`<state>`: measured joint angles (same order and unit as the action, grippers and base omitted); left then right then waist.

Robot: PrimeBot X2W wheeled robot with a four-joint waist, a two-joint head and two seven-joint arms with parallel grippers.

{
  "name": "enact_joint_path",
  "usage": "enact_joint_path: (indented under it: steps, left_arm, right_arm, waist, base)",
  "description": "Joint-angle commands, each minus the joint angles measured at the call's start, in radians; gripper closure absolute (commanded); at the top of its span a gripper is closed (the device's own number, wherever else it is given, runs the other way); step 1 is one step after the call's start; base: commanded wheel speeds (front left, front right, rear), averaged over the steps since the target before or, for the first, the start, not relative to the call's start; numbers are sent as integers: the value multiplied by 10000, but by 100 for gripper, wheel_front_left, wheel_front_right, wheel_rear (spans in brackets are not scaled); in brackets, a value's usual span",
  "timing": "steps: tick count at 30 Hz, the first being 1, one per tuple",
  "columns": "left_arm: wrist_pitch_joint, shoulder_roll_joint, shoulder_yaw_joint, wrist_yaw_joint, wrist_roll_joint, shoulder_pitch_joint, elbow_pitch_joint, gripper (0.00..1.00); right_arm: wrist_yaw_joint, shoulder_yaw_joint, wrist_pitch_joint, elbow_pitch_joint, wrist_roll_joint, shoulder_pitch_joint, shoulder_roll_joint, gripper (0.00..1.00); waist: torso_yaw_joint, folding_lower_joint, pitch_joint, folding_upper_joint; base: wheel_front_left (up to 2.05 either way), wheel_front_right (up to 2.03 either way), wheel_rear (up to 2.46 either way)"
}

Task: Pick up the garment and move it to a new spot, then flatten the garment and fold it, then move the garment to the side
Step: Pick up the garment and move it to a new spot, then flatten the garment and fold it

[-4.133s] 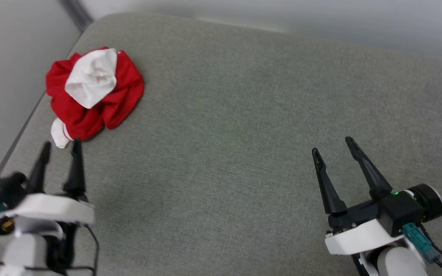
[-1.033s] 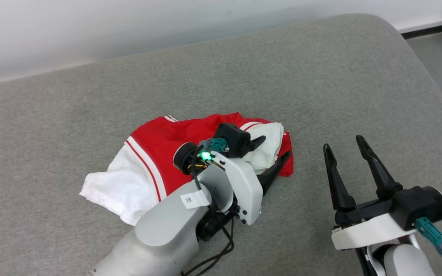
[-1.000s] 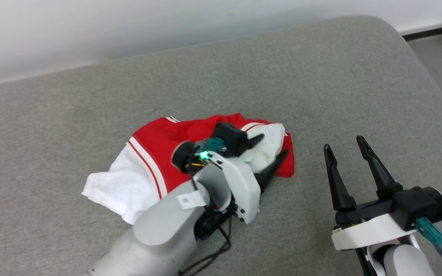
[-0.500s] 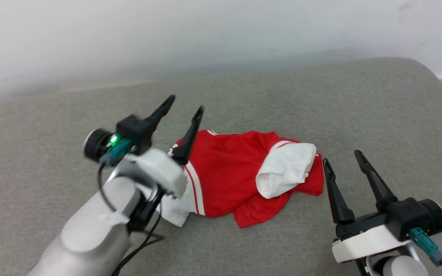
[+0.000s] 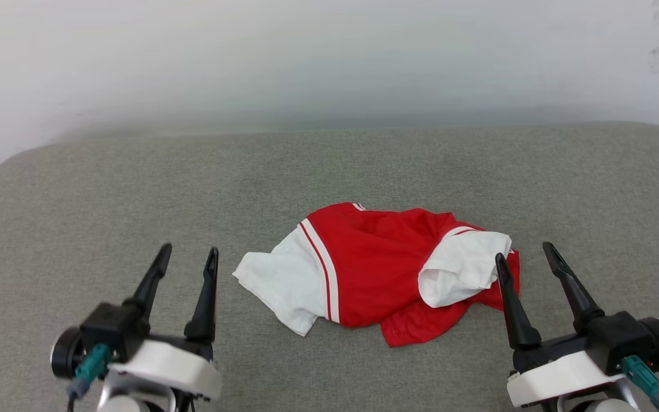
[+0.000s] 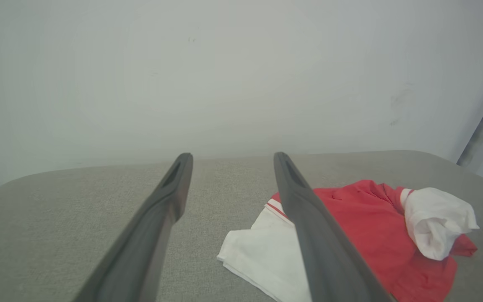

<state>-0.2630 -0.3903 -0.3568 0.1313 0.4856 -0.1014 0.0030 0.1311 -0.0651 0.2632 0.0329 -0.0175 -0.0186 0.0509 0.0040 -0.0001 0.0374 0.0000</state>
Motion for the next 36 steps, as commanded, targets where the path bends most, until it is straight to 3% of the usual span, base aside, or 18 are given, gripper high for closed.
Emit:
enact_joint_path:
  steps: [1, 9, 16, 24, 29, 34, 36]
  left_arm:
    - [-24, 173, 153, -78, -221, 250, -116, 0]
    - [-25, 1587, 1298, -708, -1233, 1219, -412, 0]
    - [-26, 2167, 1883, -1503, -1874, 1343, -210, 0]
    - [-26, 2632, 2270, -1995, -2326, 1340, -107, 0]
    - [-26, 2878, 2402, -2225, -2431, 1257, 52, 0]
    - [-26, 3044, 2428, -2381, -2528, 1122, 144, 0]
    - [-26, 3123, 2420, -2445, -2570, 1025, 174, 0]
  right_arm:
    - [-7, 46, 23, -31, 14, 104, -14, 0]
    - [-7, 77, 1, -35, -59, 204, -14, 0]
    - [-7, -22, 4, 78, -117, 222, -14, 0]
    - [-7, 176, -330, 116, -51, 188, -13, 0]
    - [-7, 275, -2468, 32, -451, -169, -16, 0]
    - [-5, 405, -6048, -443, -1356, -898, -27, 0]
    - [-5, 287, -7538, -660, -1458, -1354, 420, 0]
  waist:
    - [60, 1, -38, 0]
    - [158, 1, -4, 0]
    - [78, 1, -41, 0]
    - [15, 1, 30, 0]
    - [72, 1, 225, 0]
    - [210, 1, 568, 0]
    - [282, 1, 740, 0]
  base:
    - [0, 0, 0]
    - [0, 0, 0]
    - [0, 0, 0]
    - [0, 0, 0]
    - [0, 0, 0]
    - [0, 0, 0]
    - [0, 0, 0]
